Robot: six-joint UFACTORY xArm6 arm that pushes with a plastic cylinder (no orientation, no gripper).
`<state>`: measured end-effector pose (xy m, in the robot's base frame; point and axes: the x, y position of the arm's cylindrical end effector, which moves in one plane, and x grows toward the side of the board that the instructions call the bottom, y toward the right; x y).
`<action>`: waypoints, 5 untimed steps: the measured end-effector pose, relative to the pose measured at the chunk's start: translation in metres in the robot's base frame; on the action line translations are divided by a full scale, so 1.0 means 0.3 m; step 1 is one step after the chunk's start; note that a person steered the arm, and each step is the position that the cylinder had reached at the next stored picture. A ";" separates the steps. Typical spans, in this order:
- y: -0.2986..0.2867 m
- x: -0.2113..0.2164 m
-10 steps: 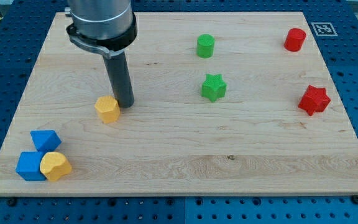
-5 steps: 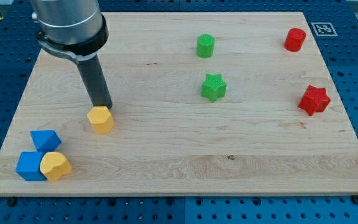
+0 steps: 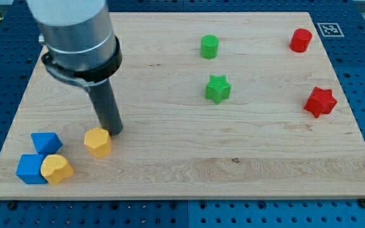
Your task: Push yellow hexagon towards group of blocks
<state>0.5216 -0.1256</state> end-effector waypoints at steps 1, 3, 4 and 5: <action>-0.006 0.011; 0.030 0.077; -0.073 0.078; -0.109 0.078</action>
